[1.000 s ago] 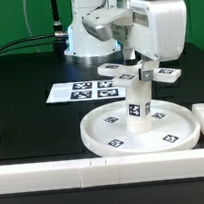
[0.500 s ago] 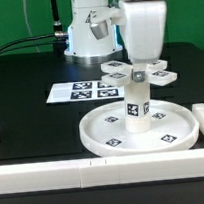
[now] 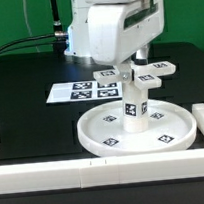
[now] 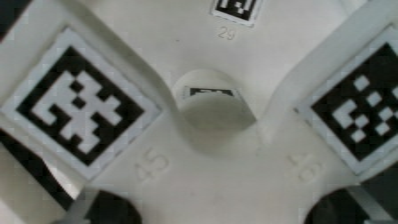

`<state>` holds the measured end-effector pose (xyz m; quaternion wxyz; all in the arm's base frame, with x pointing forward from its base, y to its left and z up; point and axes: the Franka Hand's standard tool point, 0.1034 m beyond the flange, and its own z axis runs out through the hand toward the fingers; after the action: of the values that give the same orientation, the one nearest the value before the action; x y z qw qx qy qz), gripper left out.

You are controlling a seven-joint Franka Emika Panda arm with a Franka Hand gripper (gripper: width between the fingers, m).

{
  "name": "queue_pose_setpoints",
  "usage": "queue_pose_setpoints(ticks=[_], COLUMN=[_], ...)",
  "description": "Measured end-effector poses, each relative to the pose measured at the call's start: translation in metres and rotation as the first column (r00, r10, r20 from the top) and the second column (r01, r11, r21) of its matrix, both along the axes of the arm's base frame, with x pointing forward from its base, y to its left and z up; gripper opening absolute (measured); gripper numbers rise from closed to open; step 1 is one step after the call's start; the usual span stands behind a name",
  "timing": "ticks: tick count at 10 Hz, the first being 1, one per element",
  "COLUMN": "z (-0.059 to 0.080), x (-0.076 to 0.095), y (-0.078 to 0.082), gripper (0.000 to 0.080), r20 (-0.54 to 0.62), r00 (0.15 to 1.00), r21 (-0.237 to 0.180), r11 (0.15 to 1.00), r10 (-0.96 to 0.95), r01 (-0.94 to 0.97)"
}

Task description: Assemble round table

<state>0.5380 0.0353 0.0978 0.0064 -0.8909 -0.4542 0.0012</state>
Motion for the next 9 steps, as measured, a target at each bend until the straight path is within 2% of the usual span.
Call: queue_pose_setpoints(ticks=[1,3,6,7,9], z=[0.0,-0.0001,0.0005,0.001,0.0006], x=[0.0,-0.0003,0.0009,0.0026,0.0025], y=[0.0,0.0014,0.0052,0.0057,0.0049], gripper=[0.0443,0.0443,0.0443,0.0443,0.0445], r20=[-0.001,-0.016,-0.022,-0.012,-0.023], r00=[0.998,0.926,0.701,0.639,0.539], r21=[-0.001,0.023,0.042,0.056,0.053], r11=[0.998,0.925,0.7,0.638,0.537], r10=[-0.067,-0.378,-0.713,-0.769,-0.842], r01=[0.067,0.378,0.713,0.768,0.842])
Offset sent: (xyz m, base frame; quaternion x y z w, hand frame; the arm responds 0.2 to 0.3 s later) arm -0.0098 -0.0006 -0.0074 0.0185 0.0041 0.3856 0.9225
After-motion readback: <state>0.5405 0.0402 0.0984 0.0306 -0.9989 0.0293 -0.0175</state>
